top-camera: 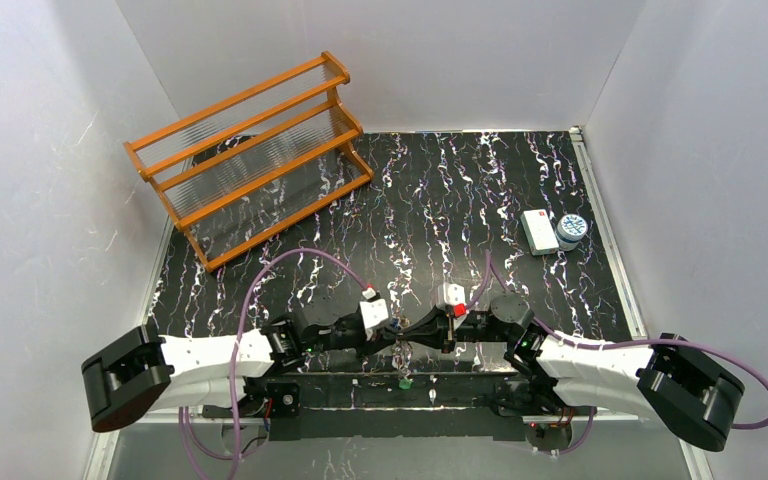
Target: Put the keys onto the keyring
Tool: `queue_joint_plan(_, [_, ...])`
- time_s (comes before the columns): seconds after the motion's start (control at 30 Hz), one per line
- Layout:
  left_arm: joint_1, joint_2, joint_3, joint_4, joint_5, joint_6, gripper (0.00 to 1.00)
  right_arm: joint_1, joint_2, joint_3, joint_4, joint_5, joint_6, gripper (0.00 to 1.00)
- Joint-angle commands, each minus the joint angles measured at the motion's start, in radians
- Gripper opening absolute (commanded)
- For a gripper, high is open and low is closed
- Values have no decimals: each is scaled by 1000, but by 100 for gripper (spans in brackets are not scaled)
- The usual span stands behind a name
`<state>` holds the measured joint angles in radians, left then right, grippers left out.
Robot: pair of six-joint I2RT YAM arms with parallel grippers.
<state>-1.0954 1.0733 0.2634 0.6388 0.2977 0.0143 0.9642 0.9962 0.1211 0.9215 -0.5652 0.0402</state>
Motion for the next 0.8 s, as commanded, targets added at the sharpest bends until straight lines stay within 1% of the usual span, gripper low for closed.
queue_joint_plan(0.0, [-6, -67, -20, -5, -57, 3, 10, 0, -19, 2, 94, -7, 0, 1])
queue_joint_plan(0.1, [-6, -138, -11, -100, -128, 19, 16, 1, -26, -1, 78, -5, -8, 1])
queue_joint_plan(0.17, [-6, -184, -1, -157, -162, 30, 22, 1, -30, -1, 72, -4, -11, 1])
queue_joint_plan(0.27, [-6, -240, 5, -199, -178, 32, 30, 1, -31, -2, 70, -2, -13, 1])
queue_joint_plan(0.33, [-6, -262, 3, -190, -155, 27, 34, 0, -31, -1, 69, 2, -13, 1])
queue_joint_plan(0.4, [-7, -272, -2, -166, -120, 20, 36, 0, -29, 1, 71, 2, -14, 1])
queue_joint_plan(0.6, [-7, -235, -16, -70, -19, 4, 41, 1, -23, 12, 71, -5, -14, 1])
queue_joint_plan(0.77, [-7, -175, -12, -8, 18, -5, 40, 0, -27, 13, 66, -7, -14, 1])
